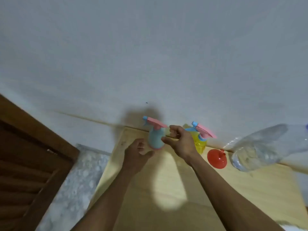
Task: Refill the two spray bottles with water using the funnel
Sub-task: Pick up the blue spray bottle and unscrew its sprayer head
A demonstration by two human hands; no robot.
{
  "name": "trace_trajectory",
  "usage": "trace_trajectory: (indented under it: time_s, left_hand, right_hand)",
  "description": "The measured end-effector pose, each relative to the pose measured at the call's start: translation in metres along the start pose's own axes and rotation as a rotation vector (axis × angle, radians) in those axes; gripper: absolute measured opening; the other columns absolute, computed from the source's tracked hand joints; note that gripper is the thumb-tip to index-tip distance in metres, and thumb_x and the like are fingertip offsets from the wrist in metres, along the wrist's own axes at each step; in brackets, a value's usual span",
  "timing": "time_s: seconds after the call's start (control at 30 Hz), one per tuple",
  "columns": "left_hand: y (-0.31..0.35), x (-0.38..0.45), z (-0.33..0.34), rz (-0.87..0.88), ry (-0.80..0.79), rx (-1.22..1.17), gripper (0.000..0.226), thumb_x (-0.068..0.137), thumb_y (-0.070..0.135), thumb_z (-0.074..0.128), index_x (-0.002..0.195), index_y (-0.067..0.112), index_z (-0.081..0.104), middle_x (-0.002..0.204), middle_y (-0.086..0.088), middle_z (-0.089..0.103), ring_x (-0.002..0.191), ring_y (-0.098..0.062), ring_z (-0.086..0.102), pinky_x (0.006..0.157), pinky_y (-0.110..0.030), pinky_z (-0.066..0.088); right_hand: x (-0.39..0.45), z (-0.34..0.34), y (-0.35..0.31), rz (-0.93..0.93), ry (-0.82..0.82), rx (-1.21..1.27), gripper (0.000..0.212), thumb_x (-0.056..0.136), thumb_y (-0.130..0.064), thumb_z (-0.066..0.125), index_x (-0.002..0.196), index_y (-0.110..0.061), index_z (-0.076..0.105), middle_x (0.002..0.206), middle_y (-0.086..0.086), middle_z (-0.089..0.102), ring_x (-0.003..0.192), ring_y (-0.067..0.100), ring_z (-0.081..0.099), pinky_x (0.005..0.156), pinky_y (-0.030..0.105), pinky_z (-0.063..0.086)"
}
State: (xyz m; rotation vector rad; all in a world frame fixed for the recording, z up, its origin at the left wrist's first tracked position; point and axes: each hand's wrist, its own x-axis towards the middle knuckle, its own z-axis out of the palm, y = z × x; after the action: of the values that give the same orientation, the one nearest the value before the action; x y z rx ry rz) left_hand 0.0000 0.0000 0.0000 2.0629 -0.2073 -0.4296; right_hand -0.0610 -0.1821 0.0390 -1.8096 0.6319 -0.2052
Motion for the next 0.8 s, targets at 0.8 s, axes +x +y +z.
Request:
trace_trajectory:
  time_s: [0.8]
  left_hand:
    - [0.016, -0.027, 0.001, 0.252, 0.003, -0.039, 0.071, 0.066, 0.058, 0.077, 0.128, 0.029, 0.057, 0.124, 0.012, 0.063, 0.114, -0.002, 0.057, 0.092, -0.03, 0.051]
  right_hand:
    - [-0.034, 0.014, -0.026, -0.143, 0.029, 0.144, 0.019, 0.081, -0.024, 0.081, 0.098, -0.027, 0.073, 0.102, -0.002, 0.078, 0.105, 0.016, 0.072, 0.096, 0.052, 0.055]
